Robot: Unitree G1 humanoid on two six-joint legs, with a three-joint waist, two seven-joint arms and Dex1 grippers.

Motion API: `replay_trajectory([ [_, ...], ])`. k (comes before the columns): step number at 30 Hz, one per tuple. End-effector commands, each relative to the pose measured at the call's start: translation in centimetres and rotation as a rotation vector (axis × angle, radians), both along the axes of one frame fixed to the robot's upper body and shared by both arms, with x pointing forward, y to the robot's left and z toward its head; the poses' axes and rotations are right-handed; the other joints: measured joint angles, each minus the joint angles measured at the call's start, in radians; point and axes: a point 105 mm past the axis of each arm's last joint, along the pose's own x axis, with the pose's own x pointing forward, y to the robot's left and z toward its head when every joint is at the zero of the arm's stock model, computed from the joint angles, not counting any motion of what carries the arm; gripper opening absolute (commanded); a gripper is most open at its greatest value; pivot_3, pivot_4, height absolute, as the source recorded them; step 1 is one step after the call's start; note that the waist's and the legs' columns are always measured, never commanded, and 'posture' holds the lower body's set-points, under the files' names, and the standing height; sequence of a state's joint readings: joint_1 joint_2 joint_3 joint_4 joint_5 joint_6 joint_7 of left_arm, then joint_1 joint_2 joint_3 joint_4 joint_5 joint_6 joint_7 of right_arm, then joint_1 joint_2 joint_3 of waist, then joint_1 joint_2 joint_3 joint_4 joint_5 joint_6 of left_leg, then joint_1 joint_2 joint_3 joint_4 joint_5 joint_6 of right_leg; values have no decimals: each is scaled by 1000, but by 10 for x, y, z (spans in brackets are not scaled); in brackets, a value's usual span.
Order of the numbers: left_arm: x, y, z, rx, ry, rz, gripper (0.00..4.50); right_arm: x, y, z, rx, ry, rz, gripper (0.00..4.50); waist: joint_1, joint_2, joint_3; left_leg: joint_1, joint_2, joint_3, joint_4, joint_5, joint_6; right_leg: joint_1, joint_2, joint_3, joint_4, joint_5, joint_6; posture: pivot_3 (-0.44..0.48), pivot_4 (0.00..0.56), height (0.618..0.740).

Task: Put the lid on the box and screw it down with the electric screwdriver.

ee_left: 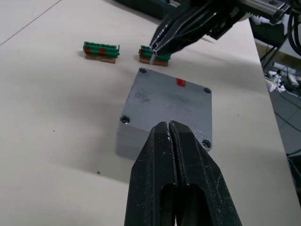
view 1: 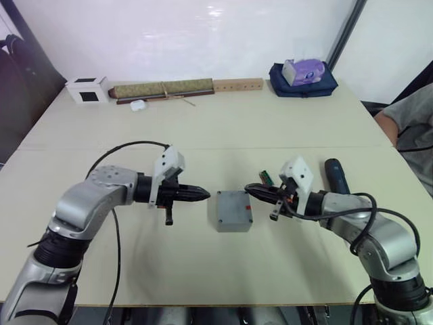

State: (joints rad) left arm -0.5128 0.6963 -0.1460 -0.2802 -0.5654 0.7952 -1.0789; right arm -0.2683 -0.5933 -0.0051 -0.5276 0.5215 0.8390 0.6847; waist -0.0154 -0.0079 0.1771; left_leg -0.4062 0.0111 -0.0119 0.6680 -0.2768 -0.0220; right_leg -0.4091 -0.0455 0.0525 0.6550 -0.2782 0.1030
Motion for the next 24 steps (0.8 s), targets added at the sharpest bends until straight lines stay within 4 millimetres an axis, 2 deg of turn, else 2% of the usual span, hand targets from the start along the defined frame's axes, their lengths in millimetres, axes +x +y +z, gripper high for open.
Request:
replay_trajectory([
  [1,0,-3,6,-3,-46,-10,0,2,1,4,-15,-33,5,35,0,0,0,0,0,0,0,0,0,0,0,0,0,0,0,0,150,740],
  [4,1,-3,5,-2,-51,-6,0,4,-1,-4,-54,-26,-1,35,0,0,0,0,0,0,0,0,0,0,0,0,0,0,0,0,150,740],
  [24,3,-2,1,18,-66,-2,0,4,-1,-14,-70,0,5,35,0,0,0,0,0,0,0,0,0,0,0,0,0,0,0,0,150,740],
])
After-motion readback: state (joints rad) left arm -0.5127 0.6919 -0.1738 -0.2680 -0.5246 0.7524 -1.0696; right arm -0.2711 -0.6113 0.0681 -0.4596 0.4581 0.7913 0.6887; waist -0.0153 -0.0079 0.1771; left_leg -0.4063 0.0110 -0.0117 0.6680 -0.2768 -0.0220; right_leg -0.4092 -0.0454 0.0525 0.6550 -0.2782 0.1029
